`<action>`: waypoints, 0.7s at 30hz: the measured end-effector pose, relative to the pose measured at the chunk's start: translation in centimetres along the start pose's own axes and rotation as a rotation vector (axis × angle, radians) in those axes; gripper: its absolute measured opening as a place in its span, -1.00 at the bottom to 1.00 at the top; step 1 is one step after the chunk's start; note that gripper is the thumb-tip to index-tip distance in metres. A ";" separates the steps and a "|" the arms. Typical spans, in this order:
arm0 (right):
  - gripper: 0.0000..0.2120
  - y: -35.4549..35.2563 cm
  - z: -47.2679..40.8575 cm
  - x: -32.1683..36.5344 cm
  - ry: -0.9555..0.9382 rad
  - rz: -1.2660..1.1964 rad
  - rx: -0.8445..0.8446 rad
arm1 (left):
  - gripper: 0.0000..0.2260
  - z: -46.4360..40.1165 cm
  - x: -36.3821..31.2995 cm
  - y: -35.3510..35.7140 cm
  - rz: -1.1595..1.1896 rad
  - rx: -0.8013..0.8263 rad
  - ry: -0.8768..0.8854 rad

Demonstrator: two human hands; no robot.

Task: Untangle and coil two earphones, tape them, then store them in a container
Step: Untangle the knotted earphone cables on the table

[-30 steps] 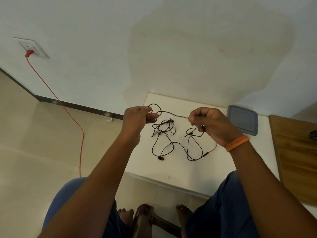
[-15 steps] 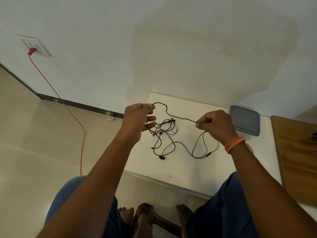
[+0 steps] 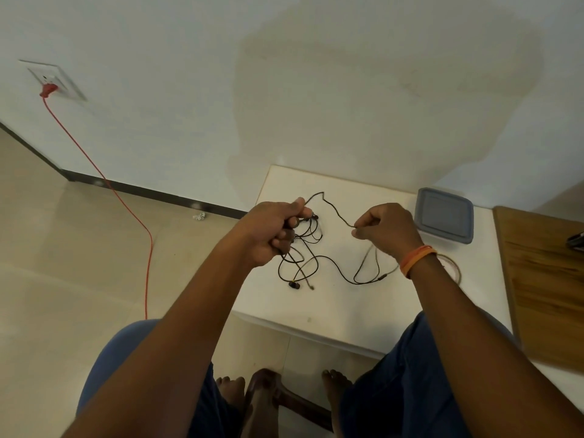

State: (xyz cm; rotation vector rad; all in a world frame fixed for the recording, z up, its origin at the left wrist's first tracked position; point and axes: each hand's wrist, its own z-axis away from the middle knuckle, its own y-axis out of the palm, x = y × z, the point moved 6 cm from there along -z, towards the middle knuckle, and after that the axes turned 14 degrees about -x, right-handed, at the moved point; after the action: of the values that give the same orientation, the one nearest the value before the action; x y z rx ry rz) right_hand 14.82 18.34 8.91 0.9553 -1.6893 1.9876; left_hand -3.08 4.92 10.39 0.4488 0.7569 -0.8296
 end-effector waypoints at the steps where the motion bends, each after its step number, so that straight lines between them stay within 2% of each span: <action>1: -0.82 0.6 0.3 0.1 0.006 0.020 0.067 | -0.75 0.0 0.1 0.3 -0.018 0.013 0.027; 6: -0.47 2.9 2.0 0.8 0.066 0.010 0.413 | -0.74 0.2 0.1 1.5 -0.137 0.082 0.172; 11: -0.32 3.0 2.9 2.3 0.007 -0.162 0.530 | -0.72 0.5 -0.1 1.9 -0.205 0.126 0.255; 13: -0.41 2.7 2.9 3.4 -0.016 -0.345 0.479 | -0.72 0.5 -0.1 1.9 -0.231 0.121 0.273; 16: -0.73 1.9 2.6 4.6 -0.067 -0.548 0.366 | -0.73 0.6 -0.2 2.0 -0.230 0.136 0.289; 19: -0.81 1.3 2.2 4.6 -0.126 -0.513 0.267 | -0.73 0.5 -0.4 1.8 -0.244 0.127 0.303; 21: -0.82 0.6 1.2 3.5 -0.106 -0.409 0.086 | -0.74 0.3 -0.4 1.4 -0.270 0.099 0.307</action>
State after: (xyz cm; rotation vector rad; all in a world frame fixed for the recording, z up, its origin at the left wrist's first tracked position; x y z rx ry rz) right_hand 12.26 16.54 11.04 1.3356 -1.3322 1.7712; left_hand -2.04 5.81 11.00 0.5788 1.0800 -1.0678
